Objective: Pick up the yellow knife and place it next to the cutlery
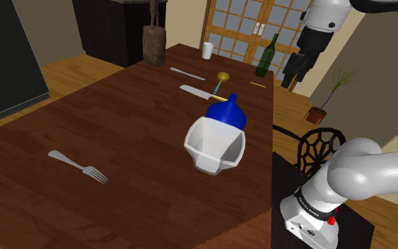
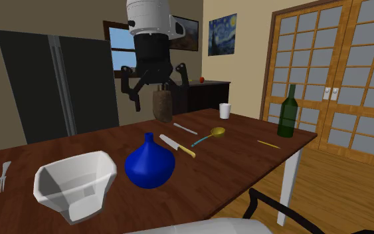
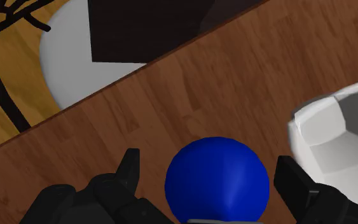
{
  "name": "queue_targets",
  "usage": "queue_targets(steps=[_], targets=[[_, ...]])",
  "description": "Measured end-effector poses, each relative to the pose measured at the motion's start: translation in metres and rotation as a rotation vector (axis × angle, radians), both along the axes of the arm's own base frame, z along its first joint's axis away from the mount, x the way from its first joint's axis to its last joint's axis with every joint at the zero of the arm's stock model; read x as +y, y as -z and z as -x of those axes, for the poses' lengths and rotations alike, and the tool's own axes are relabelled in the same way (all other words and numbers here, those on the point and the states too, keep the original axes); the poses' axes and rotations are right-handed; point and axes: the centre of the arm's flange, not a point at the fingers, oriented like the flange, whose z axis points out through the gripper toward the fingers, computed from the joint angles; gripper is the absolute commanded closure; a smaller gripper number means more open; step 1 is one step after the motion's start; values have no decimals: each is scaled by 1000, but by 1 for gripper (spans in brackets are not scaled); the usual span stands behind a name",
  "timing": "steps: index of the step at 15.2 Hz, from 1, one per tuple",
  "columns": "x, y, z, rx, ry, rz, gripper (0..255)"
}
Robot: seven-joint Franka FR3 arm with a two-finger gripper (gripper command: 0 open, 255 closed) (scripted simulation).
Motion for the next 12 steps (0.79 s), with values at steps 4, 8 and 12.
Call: queue_targets(steps=[4,8,12], targets=[[-10,14,-22,0,-29,-3,0],[-28,41,-61,-2,-83,-8,0],[-44,67,-102,-6,-140,-13,0]])
